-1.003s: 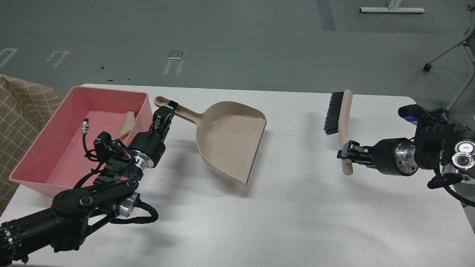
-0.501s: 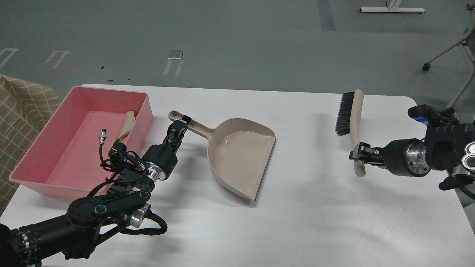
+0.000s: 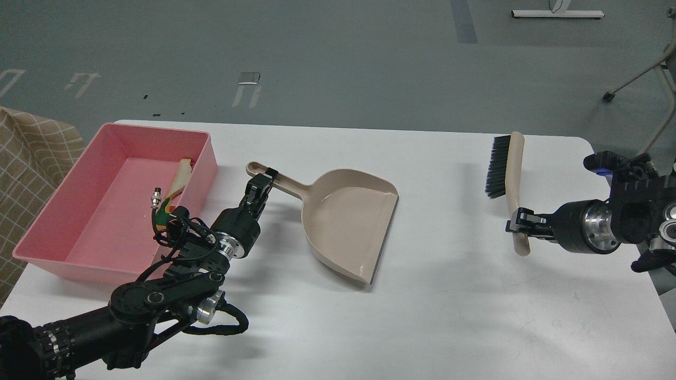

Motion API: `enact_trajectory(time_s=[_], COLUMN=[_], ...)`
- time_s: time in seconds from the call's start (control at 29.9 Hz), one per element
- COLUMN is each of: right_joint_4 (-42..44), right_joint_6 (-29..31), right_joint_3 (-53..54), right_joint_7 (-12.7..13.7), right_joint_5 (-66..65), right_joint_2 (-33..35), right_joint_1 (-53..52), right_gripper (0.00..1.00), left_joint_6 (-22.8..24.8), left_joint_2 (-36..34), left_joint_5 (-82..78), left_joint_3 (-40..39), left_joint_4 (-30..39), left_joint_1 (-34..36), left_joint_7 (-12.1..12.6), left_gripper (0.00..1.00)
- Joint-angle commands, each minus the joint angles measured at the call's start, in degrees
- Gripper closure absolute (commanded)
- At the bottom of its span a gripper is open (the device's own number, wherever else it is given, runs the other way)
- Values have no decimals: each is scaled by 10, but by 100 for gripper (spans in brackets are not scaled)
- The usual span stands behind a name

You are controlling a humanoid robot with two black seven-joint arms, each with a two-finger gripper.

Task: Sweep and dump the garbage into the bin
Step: 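Lower the dustpan back onto the table with the left gripper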

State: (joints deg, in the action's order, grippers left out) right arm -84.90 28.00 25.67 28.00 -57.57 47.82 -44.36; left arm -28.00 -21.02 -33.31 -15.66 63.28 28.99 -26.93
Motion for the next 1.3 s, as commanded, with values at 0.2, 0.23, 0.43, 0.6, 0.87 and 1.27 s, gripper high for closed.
enact_trajectory(time_s=[0.2,0.23,0.43,0.6,0.87,1.27], right_joint_4=[0,0,0,0,1,11], right_joint_6=[0,0,0,0,0,0], right_joint_3=[-1,-1,-1,-1,-2,-8], right_joint_7=[0,0,0,0,0,0], right_joint_5=[2,2,3,4,4,4], right_joint_2=[-1,0,0,0,0,-5], right_joint_1=[0,0,0,-1,-8,-10], right_gripper=[91,90,89,87,77,48], left_joint_6=[0,0,0,0,0,0], left_joint_2=[9,9,10,10,5,-8], left_joint_5=[2,2,1,1,0,0], left_joint_3=[-1,-1,3,5,6,6], left_joint_4=[0,0,4,11,46,72], left_joint_1=[-3,-3,-12,-24,-27,-39], left_joint_7=[0,0,3,4,3,3], left_gripper=[8,5,3,3,3,3])
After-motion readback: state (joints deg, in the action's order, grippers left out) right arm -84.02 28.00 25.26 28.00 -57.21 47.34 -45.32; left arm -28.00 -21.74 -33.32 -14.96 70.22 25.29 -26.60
